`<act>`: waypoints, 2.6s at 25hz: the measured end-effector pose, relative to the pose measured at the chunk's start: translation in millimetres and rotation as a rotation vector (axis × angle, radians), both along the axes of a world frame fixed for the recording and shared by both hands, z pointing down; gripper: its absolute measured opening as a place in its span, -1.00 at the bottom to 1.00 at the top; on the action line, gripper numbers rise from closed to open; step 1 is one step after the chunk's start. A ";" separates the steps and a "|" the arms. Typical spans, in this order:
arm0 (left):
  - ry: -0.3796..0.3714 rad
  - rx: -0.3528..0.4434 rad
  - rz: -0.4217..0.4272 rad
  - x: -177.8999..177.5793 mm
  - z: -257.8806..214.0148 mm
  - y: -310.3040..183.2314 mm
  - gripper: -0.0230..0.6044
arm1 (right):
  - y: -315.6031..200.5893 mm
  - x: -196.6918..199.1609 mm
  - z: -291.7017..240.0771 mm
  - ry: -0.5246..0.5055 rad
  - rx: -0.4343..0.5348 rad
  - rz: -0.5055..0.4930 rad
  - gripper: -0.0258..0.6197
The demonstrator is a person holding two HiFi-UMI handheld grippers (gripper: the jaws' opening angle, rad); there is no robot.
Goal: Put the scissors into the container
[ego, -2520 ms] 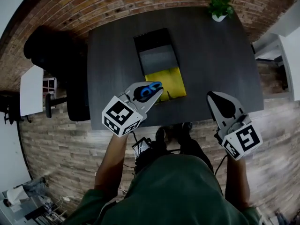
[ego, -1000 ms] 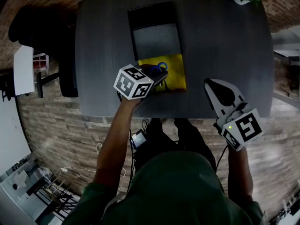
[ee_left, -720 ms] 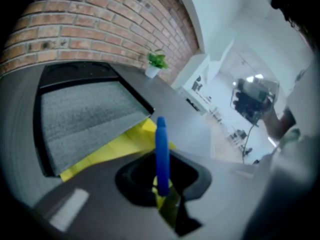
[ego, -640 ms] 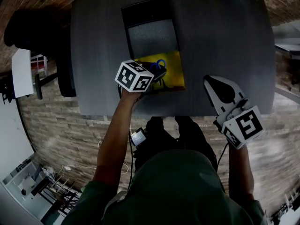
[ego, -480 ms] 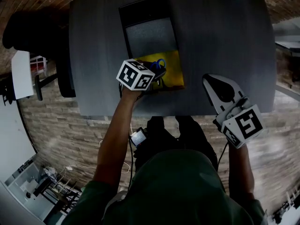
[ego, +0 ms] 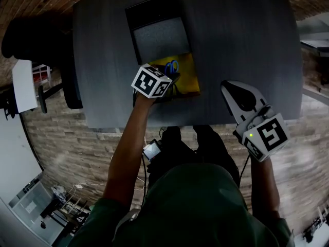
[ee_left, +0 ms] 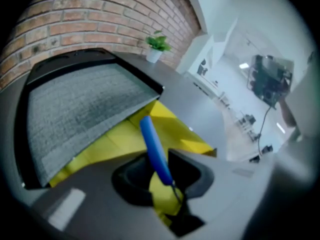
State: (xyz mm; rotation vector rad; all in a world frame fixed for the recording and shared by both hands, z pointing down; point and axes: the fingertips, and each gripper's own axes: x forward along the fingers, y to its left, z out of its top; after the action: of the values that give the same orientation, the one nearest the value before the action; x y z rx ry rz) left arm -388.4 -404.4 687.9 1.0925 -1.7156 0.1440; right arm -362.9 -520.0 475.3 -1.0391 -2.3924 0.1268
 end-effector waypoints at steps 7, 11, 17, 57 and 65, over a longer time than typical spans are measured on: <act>-0.049 -0.053 0.042 2.7 1.9 0.7 -0.59 | -1.6 4.4 -3.7 -0.005 0.001 0.013 -0.90; -0.071 -0.077 0.057 3.4 -0.1 2.7 -0.52 | -0.3 9.1 -8.3 -0.017 0.003 0.014 -0.90; -0.107 -0.086 0.078 4.5 -9.2 2.0 -0.48 | 2.1 17.8 -15.4 -0.037 0.009 0.015 -0.90; -0.899 0.301 0.131 118.6 -381.5 90.0 -0.92 | 65.9 131.0 -164.6 -0.348 0.057 0.084 -0.90; -1.002 0.389 0.071 162.4 -450.2 126.8 -0.92 | 89.9 153.5 -226.3 -0.482 0.038 0.070 -0.90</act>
State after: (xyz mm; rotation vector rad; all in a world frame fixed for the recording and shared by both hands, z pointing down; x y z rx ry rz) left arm -226.0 -277.6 237.7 1.5019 -2.6680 0.4787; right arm -209.4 -430.1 249.0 -1.0608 -2.8485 -0.1631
